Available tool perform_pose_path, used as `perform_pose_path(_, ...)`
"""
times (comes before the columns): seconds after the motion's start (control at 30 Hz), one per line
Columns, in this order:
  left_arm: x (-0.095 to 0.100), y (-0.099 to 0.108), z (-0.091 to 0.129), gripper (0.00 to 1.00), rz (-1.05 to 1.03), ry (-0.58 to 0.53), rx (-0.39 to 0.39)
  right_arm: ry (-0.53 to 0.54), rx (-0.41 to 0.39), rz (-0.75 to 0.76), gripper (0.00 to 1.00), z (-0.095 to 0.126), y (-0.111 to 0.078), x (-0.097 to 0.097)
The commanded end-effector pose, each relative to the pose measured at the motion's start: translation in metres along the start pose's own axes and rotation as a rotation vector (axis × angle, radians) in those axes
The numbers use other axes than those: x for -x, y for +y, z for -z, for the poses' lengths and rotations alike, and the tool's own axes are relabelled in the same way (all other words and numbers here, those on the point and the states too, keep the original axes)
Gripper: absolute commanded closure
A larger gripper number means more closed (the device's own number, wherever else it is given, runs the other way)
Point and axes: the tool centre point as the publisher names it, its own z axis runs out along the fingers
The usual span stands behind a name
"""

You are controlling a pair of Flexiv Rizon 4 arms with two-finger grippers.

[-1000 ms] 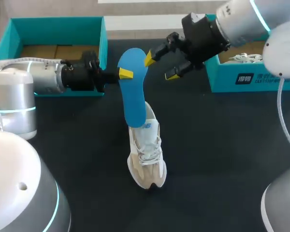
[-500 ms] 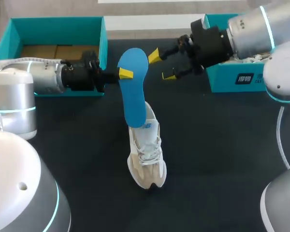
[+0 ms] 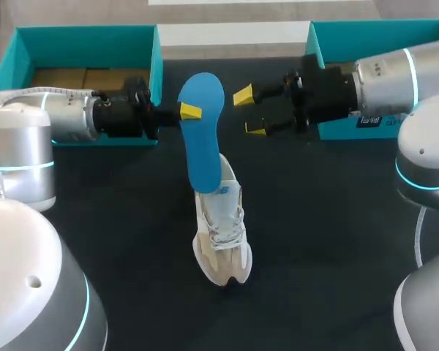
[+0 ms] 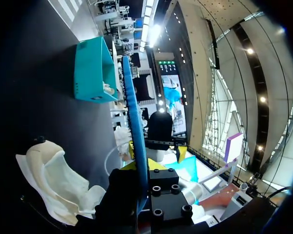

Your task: Take the shoe out of the shoebox, open the shoe tongue, remove and reinsert the insole, then place the shoe into the shoebox

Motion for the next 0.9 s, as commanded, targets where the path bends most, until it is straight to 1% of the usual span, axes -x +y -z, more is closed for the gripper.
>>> perform_pose_path(0.03, 0.001, 0.000, 0.000, 1.00, -0.001, 0.001, 0.000, 0.039, 0.008, -0.008, 0.00, -0.003, 0.001, 0.008)
perform_pose_path(0.2, 0.001, 0.000, 0.000, 1.00, -0.001, 0.001, 0.000, 0.071, 0.032, -0.032, 0.00, -0.003, 0.001, 0.012)
perform_pose_path(0.57, 0.001, 0.000, 0.000, 1.00, -0.001, 0.001, 0.000, 0.071, 0.032, -0.032, 0.00, -0.003, 0.001, 0.012)
perform_pose_path(0.63, -0.001, 0.000, 0.003, 1.00, -0.077, 0.029, -0.008, 0.071, 0.032, -0.032, 0.00, -0.003, 0.001, 0.012)
perform_pose_path(0.77, -0.005, 0.004, 0.005, 1.00, -0.299, 0.027, 0.009, 0.071, 0.032, -0.032, 0.00, -0.003, 0.001, 0.012)
perform_pose_path(0.9, -0.010, 0.005, 0.006, 1.00, -0.469, -0.018, 0.036, 0.071, 0.032, -0.032, 0.00, -0.003, 0.001, 0.012)
